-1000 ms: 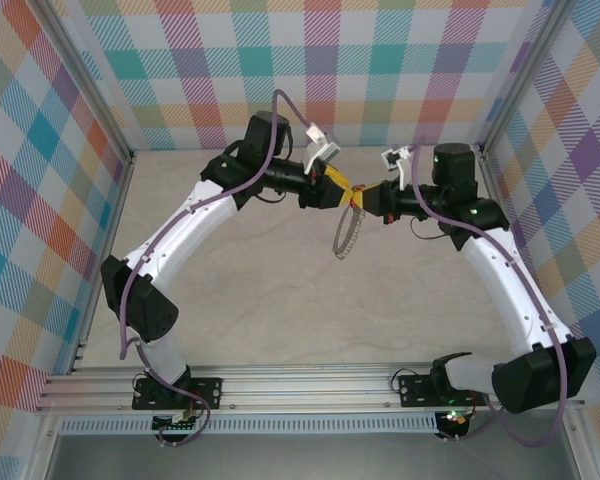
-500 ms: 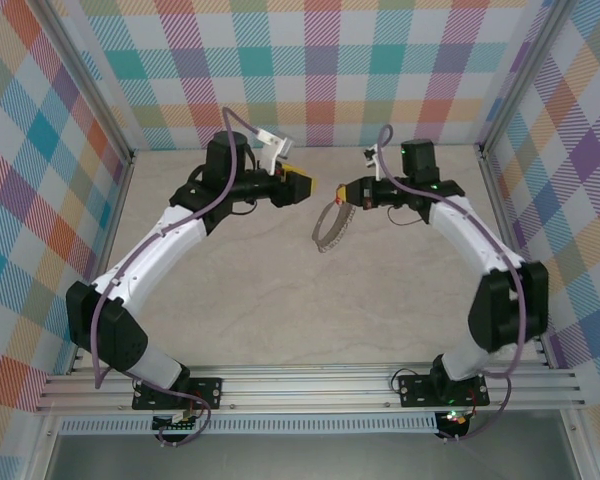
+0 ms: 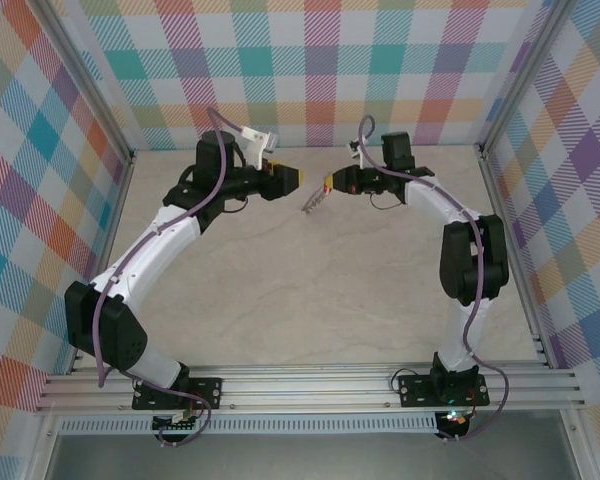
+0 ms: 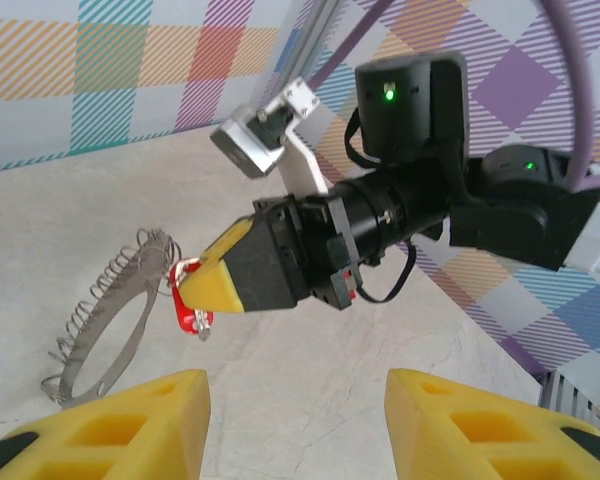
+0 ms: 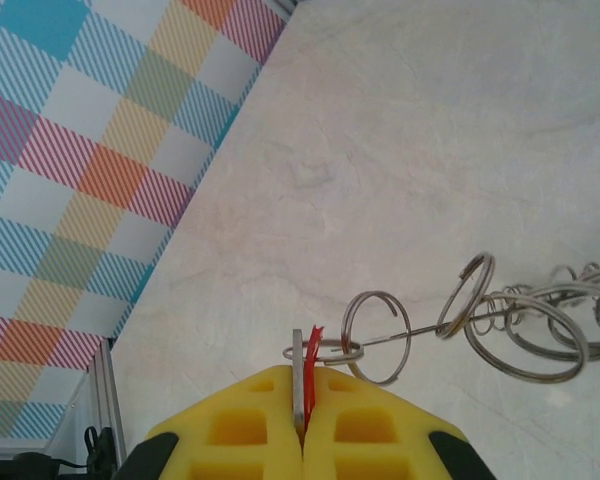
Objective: Put the keys on the keyring
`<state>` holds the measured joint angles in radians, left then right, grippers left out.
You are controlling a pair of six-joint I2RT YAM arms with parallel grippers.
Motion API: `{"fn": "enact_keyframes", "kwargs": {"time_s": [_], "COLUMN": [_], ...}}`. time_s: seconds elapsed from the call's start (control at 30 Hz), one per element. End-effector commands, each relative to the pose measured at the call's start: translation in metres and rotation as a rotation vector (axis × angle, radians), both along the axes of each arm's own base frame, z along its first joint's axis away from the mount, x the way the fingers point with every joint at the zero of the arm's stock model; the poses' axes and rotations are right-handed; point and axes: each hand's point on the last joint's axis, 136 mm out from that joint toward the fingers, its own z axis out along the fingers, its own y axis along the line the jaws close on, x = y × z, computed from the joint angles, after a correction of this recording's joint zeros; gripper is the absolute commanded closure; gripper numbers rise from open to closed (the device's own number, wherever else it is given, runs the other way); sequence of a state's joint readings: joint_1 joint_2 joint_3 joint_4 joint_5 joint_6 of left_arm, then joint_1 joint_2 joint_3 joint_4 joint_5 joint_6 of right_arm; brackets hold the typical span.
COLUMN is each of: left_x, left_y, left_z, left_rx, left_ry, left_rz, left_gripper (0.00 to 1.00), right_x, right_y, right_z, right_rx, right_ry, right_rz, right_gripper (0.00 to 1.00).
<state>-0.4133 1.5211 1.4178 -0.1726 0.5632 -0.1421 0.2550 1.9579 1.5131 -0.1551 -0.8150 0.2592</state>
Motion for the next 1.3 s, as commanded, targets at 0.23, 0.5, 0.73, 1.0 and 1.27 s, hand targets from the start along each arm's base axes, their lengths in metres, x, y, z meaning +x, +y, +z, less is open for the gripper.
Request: {"fn": "enact_keyframes", "kwargs": {"time_s": [0.23, 0.5, 0.73, 1.0, 1.27], "left_x": [0.006, 0.006, 0.007, 0.003, -0.012], "left_y": [0.000, 0.000, 0.000, -0.001, 0.013], "left_z": [-0.019, -0.023, -0.030, -0.035, -0.032], "left_rx": [-0.075, -0.076, -0.077, -0.080, -0.095], "left_ry": [0.070, 0.099, 0.118, 0.138, 0.124], "left_rz": [0.025, 0.026, 0.037, 0.025, 0.076], "left_gripper": [0.50, 0.49, 0.49, 0.45, 0.09], "right_x": [-0.077, -0.119, -0.133, -0.164, -0.178], "right_y": [-0.007, -0.007, -0.010, -0.020, -0.049], "right_z": [-0.111, -0.153, -0.163, -0.138, -0.063], "right_rx": [-0.027, -0.078, -0.088, -0.092, -0.123], "right_ry": [0.273, 0.385, 0.421, 0.413, 0.269], "right_rz": [-0.003, -0.001, -0.006, -0.016, -0.155], "right_gripper": [1.00, 1.00, 1.00, 0.37, 0.00]}}
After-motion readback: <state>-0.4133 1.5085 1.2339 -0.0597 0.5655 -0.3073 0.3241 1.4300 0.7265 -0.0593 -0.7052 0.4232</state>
